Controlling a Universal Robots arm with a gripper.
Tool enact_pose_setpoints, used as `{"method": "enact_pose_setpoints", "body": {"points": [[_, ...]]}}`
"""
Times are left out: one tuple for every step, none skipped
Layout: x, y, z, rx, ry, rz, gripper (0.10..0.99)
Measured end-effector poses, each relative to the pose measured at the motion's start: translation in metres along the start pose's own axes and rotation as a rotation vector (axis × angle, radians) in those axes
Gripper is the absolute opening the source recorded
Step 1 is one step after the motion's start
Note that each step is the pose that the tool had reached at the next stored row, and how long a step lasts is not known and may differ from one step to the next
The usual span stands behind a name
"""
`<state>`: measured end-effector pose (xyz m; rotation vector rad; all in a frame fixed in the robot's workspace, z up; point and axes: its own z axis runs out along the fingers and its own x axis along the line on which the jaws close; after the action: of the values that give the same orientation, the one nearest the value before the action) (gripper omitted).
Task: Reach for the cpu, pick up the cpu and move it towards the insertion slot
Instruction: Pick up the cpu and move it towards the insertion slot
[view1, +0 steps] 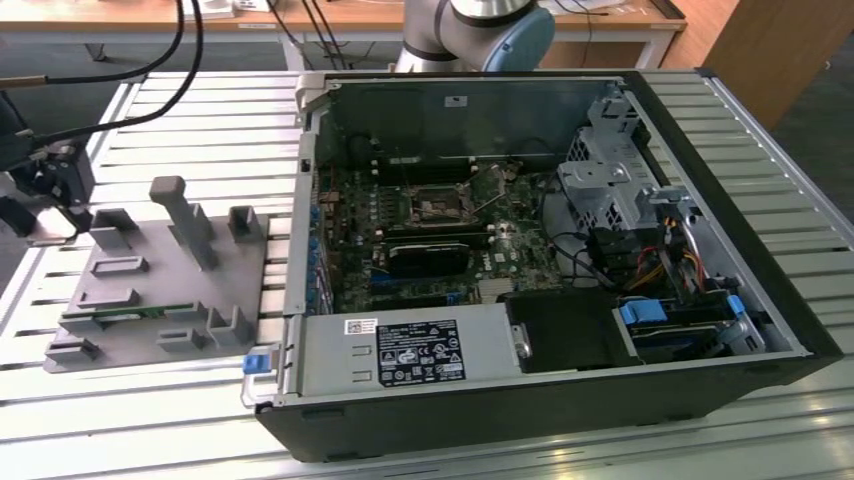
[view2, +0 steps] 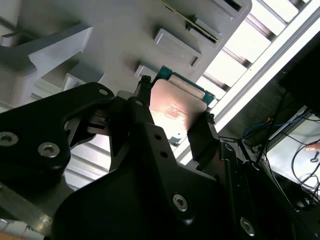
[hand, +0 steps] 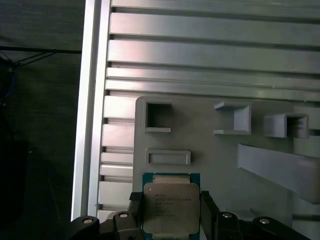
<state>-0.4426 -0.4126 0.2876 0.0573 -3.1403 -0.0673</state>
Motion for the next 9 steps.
{"method": "enact_pose_setpoints", "body": {"points": [[0.0000, 0.0001, -0.0015, 0.000, 0.0000, 0.000, 0.545], [0.0000, 0.0001, -0.0029, 0.000, -0.0001, 0.000, 0.545], [0.0000, 0.0002, -0.0041, 0.000, -0.0001, 0.000, 0.545], [0.0000, 0.0003, -0.0054, 0.000, -0.0001, 0.000, 0.545], [0.0000, 0.0003, -0.0066, 0.001, 0.0000, 0.000, 0.545], [0.0000, 0.0003, -0.0076, 0.001, 0.0000, 0.000, 0.545], [0.0000, 0.0004, -0.0087, 0.001, 0.0000, 0.000, 0.545], [0.0000, 0.0004, -0.0097, 0.001, -0.0001, 0.000, 0.545], [0.0000, 0.0005, -0.0106, 0.001, -0.0001, 0.000, 0.545]]}}
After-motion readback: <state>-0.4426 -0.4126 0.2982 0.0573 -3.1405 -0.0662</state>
